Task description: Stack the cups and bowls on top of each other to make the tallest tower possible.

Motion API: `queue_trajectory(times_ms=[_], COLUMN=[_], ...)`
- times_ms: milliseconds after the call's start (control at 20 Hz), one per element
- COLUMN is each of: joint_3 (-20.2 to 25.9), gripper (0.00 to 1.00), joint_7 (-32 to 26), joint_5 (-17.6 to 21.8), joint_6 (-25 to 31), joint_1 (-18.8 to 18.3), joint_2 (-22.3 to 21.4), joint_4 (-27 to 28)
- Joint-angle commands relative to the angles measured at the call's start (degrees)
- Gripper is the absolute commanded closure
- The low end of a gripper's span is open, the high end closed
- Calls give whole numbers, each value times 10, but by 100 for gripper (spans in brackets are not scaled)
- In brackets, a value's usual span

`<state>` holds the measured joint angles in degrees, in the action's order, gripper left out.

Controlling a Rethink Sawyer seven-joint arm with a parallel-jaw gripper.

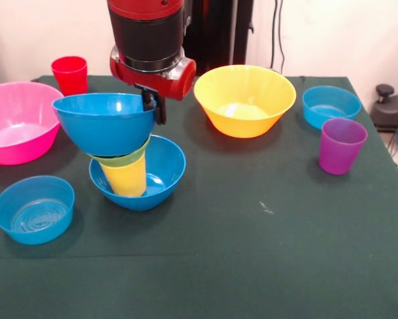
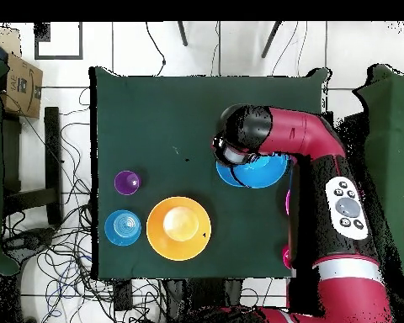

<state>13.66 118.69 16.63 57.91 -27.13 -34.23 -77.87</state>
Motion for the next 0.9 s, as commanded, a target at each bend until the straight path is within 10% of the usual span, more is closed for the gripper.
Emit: queue_trajectory(times_ms=[50,100,900], joint_3=[8,8,6], gripper=[100,0,0], joint_7=[-52,-52,-38], joint_5=[23,23,18], joint_6=[39,40,22], joint_1=[-3,-3,-1], joint_2=[43,43,35], joint_4=[-14,-14,-34])
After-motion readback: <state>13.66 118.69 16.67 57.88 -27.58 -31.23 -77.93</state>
